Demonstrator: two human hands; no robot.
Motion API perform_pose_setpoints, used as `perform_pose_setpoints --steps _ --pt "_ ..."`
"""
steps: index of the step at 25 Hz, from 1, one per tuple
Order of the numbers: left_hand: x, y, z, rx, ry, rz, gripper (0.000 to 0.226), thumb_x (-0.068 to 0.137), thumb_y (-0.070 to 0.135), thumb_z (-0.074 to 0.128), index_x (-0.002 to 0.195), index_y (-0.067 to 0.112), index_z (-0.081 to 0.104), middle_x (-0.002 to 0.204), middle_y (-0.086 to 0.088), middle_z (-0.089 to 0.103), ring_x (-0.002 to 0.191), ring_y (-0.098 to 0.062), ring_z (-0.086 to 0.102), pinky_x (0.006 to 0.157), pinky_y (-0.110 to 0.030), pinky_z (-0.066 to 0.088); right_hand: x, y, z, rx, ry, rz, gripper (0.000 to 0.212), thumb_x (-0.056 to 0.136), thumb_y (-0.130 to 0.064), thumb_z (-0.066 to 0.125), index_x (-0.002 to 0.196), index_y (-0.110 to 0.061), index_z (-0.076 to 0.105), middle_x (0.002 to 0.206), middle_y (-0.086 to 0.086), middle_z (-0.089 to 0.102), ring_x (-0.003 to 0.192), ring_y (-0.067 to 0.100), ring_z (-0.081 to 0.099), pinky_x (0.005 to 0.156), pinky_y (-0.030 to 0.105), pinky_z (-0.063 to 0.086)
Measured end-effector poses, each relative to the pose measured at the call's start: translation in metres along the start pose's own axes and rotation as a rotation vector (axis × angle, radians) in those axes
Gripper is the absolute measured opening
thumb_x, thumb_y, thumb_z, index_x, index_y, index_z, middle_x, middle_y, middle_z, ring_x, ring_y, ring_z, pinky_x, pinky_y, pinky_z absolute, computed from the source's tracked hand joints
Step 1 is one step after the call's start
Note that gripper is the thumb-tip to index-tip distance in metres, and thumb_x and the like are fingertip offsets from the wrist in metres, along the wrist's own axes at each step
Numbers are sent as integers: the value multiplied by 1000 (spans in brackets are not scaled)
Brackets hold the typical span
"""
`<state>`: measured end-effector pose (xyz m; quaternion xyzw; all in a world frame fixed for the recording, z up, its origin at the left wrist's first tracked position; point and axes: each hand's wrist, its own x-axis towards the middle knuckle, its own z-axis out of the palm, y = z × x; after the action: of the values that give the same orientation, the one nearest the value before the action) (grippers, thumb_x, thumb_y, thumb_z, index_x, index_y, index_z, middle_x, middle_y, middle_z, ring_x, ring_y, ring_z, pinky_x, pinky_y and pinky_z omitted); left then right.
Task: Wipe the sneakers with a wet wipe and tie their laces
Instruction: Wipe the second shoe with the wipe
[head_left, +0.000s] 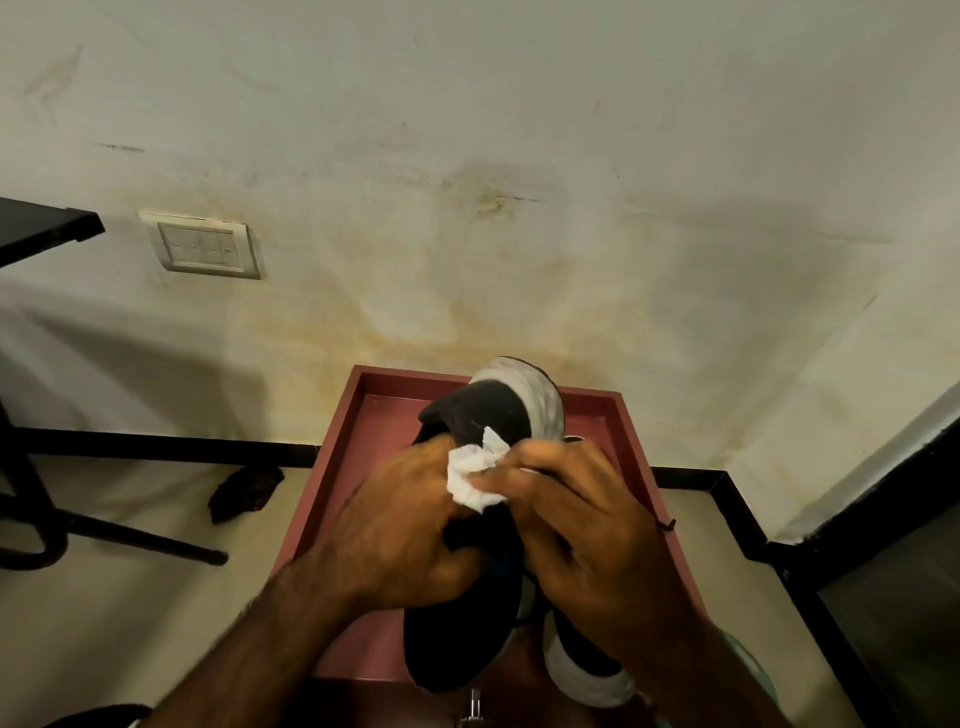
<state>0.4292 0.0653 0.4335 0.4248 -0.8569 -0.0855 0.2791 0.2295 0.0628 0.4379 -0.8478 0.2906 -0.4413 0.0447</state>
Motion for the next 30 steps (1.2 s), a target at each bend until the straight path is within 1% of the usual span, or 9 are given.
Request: perform_pose_setpoints --steps 5,8,12,15,18,23,25,28,30 --pt "-1 3 0 74 -43 29 12 78 36 68 78 27 75 88 9 63 79 -7 56 66 -24 51 11 10 -5 -23 198 224 26 100 -2 65 121 -12 75 120 0 69 117 7 65 98 26 56" --pt "2 4 2 48 -33 46 16 80 34 66 71 22 72 80 9 63 73 -6 54 63 -26 50 5 -2 -1 -21 105 138 24 101 -7 64 122 -10 76 120 2 68 118 11 65 99 24 54" --pt "0 4 3 108 -58 75 14 77 36 68 68 25 72 85 10 61 80 4 40 68 -12 37 12 10 -5 -61 173 228 24 101 -3 63 120 -9 75 120 3 68 116 15 66 97 34 58" --pt "-2 3 5 88 -66 78 22 75 33 72 57 22 64 75 10 60 70 0 42 64 -17 43 6 3 -3 -56 77 114 23 102 -11 61 120 -11 76 119 2 69 115 17 65 96 32 56" --pt "-1 2 5 145 -94 100 17 78 38 67 66 26 71 83 9 65 79 -6 57 68 -22 51 9 15 -9 -82 132 199 24 101 -6 61 120 -10 75 120 3 68 116 17 65 96 37 57" --pt "0 1 1 20 -62 33 12 75 30 67 66 23 65 77 13 52 70 -3 48 62 -16 41 1 10 -2 -70 74 117 23 102 -12 61 120 -12 75 120 1 69 116 16 64 98 33 56" --pt "-2 0 0 9 -40 36 7 77 31 69 73 26 69 83 15 51 73 -1 49 62 -15 42 1 14 -3 -93 148 199 25 101 -8 60 121 -12 75 121 0 69 118 12 64 99 36 56" --pt "-4 1 -1 -7 -16 28 7 74 28 71 69 24 67 80 15 49 72 -2 47 57 -20 45 -2 9 -1 -94 87 117 26 102 -10 60 123 -11 74 121 0 70 117 12 63 101 25 52" --pt "-4 1 -4 -15 -1 26 4 73 28 71 71 25 69 84 16 47 71 0 46 55 -19 47 0 13 -2 -117 99 122 24 101 -8 63 121 -10 75 121 0 71 116 13 64 101 24 52"
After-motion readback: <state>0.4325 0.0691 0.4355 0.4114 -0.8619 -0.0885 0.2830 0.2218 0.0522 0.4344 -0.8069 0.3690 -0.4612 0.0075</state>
